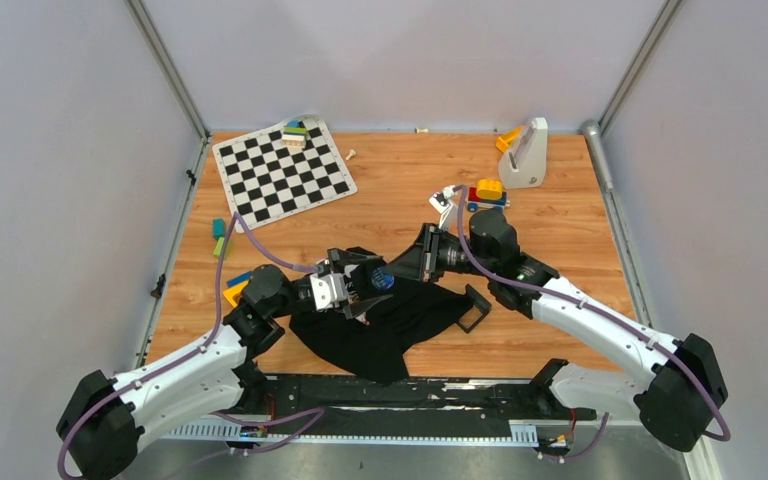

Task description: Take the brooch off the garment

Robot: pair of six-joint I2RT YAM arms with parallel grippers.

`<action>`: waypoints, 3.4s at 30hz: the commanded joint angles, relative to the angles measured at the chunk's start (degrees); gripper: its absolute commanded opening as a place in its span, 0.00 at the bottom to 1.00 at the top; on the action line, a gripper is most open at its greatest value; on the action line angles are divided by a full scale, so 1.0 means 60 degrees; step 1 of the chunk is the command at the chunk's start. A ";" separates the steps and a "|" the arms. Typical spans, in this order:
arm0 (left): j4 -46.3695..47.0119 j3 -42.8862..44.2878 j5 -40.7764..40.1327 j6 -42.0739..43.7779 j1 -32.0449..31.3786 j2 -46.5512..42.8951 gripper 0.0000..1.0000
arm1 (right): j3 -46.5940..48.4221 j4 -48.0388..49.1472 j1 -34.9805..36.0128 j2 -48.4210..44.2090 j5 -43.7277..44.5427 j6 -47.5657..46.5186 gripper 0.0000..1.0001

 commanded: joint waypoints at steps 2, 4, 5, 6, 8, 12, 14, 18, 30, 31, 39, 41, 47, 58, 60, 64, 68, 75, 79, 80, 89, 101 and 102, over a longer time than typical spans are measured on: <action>0.0133 0.0189 0.0239 0.0305 -0.0036 0.0045 0.76 | 0.0290 0.0740 0.0069 -0.0042 -0.0184 0.0038 0.00; 0.0113 0.0199 0.0250 0.0332 -0.0037 0.0056 0.75 | 0.0286 0.0738 0.0077 -0.0044 -0.0177 0.0057 0.00; 0.0097 0.0208 0.0296 0.0334 -0.0037 0.0057 0.71 | 0.0287 0.0737 0.0083 -0.0036 -0.0186 0.0053 0.00; 0.0066 0.0226 0.0314 0.0335 -0.0037 0.0057 0.69 | 0.0287 0.0737 0.0083 -0.0030 -0.0185 0.0060 0.00; 0.0044 0.0239 0.0340 0.0323 -0.0035 0.0050 0.61 | 0.0273 0.0744 0.0083 -0.0004 -0.0189 0.0105 0.00; -0.0057 0.0260 0.0341 0.0351 -0.0036 0.0005 0.53 | 0.0258 0.0766 0.0098 0.0015 -0.0219 0.0125 0.02; -0.0127 0.0272 0.0307 0.0365 -0.0037 -0.0039 0.49 | 0.0245 0.0713 0.0098 -0.0045 -0.0202 0.0117 0.15; -0.0219 0.0276 0.0154 0.0183 -0.0036 -0.0048 0.42 | 0.0215 0.0151 0.0098 -0.0455 0.0460 -0.0102 0.53; -0.0264 0.0277 -0.0424 -0.3699 -0.1188 0.2485 0.37 | 0.0375 -0.5925 -0.0037 -0.2810 0.5791 -0.1160 0.80; -0.0288 0.0328 -0.0471 -0.3954 -0.1389 0.2960 0.37 | 0.0432 -0.6463 -0.0045 -0.2924 0.6243 -0.1251 0.82; 0.1550 -0.0151 -0.0928 -0.5116 -0.1898 0.5590 0.37 | 0.0628 -0.8276 -0.0070 -0.2524 0.6600 -0.2372 0.81; 0.1733 -0.0189 -0.0976 -0.5515 -0.1121 0.6208 0.34 | 0.0777 -0.8417 -0.0063 -0.2078 0.6868 -0.2386 0.80; 0.1629 0.0269 -0.0889 -0.6054 0.1640 0.7006 0.30 | 0.1251 -0.8667 -0.0065 -0.0288 0.7989 -0.2556 0.77; -0.1077 0.2676 -0.0936 -0.4325 0.2610 0.6126 0.30 | 0.1735 -0.8905 -0.0103 0.1723 0.8886 -0.2858 0.62; -0.1423 0.2645 -0.0704 -0.4142 0.2258 0.5635 0.31 | 0.1738 -0.8928 -0.0122 0.1782 0.8880 -0.2915 0.58; -0.1867 0.2273 -0.0664 -0.3873 0.1844 0.4623 0.33 | 0.1727 -0.8923 -0.0118 0.1902 0.8637 -0.2982 0.52; -0.2307 0.2052 -0.0535 -0.3583 0.1667 0.3641 0.33 | 0.1721 -0.9016 -0.0111 0.2130 0.8715 -0.3013 0.50; -0.2371 0.1793 -0.0101 -0.3243 0.1306 0.3062 0.33 | 0.1867 -0.9230 -0.0107 0.2549 0.8867 -0.2997 0.43; -0.1724 0.1495 -0.0197 -0.3223 0.0961 0.2987 0.28 | 0.2114 -0.9417 -0.0107 0.2617 0.8502 -0.2917 0.28; -0.1286 0.1302 -0.0240 -0.3216 0.0880 0.2951 0.26 | 0.2167 -0.9463 -0.0096 0.2579 0.8366 -0.2864 0.25; 0.0704 0.1218 -0.0920 -0.2534 -0.0876 0.4594 0.32 | 0.2209 -0.9195 0.0052 0.1803 0.6756 -0.2677 0.16; 0.3269 0.2128 -0.1023 -0.2235 -0.1870 0.8008 0.32 | 0.2005 -0.8850 0.0112 0.1630 0.6094 -0.2742 0.13; 0.3339 0.2176 -0.0996 -0.2241 -0.1906 0.8219 0.32 | 0.1987 -0.8844 0.0113 0.1627 0.6080 -0.2745 0.13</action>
